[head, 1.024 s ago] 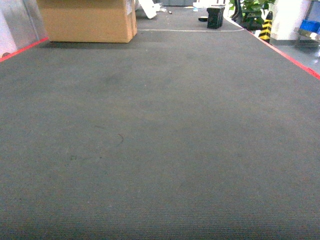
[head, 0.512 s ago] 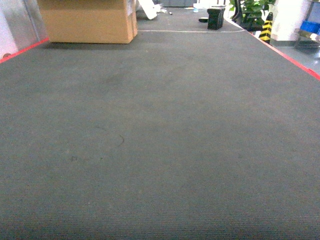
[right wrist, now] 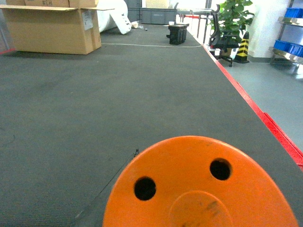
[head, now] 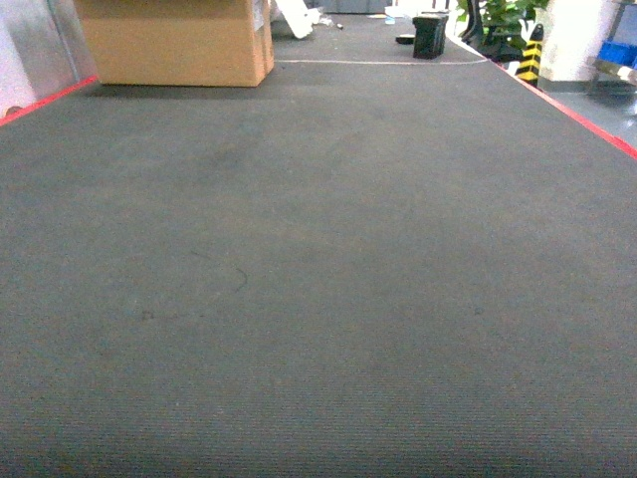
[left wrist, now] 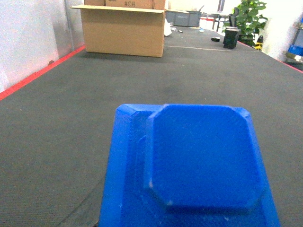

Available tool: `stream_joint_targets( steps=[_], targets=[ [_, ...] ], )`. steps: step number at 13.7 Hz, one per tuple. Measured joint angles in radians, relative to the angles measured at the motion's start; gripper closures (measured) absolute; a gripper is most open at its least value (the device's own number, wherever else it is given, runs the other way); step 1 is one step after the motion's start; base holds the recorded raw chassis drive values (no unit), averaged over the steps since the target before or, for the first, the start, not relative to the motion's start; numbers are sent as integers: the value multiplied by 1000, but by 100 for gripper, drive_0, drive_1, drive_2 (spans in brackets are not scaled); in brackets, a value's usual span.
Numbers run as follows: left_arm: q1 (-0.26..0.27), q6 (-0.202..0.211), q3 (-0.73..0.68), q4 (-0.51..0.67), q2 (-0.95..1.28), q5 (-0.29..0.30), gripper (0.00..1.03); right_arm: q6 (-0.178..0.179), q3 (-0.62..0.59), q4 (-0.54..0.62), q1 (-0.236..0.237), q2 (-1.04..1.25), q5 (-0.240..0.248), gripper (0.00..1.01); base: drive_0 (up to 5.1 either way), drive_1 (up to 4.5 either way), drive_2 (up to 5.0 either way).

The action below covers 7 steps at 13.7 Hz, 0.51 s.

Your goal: Sort blue parts and orange caps into right shelf containers

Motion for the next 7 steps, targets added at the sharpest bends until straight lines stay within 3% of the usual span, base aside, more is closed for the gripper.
stream_joint_targets(
  steps=[4, 7],
  targets=[
    [0, 0, 0, 0, 0, 0, 61, 0, 0, 0, 0, 0, 0, 57, 0, 0, 0],
    [1, 0, 0, 0, 0, -2, 61, 0, 0, 0, 0, 0, 0, 57, -167, -167, -167]
  ],
)
